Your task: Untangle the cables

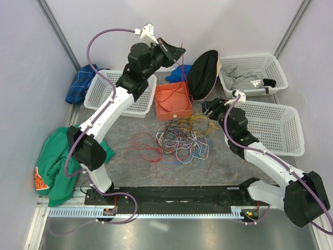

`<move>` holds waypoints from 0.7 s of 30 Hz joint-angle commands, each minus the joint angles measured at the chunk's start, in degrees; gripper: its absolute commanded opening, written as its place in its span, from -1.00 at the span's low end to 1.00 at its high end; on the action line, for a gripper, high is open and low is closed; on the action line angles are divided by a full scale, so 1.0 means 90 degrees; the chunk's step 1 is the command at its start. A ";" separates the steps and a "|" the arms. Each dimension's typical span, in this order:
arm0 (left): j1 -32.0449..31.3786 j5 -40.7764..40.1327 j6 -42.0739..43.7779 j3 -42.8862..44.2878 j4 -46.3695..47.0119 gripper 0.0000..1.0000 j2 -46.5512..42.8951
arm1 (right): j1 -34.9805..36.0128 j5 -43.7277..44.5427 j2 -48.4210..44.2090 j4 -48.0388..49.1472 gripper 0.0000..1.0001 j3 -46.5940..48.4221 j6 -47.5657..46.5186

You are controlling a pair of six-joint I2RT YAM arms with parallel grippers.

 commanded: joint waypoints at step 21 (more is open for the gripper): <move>0.0427 -0.0704 0.0437 -0.1086 0.0398 -0.96 0.0737 | 0.0009 0.0125 -0.0865 0.0315 0.27 -0.0745 0.0106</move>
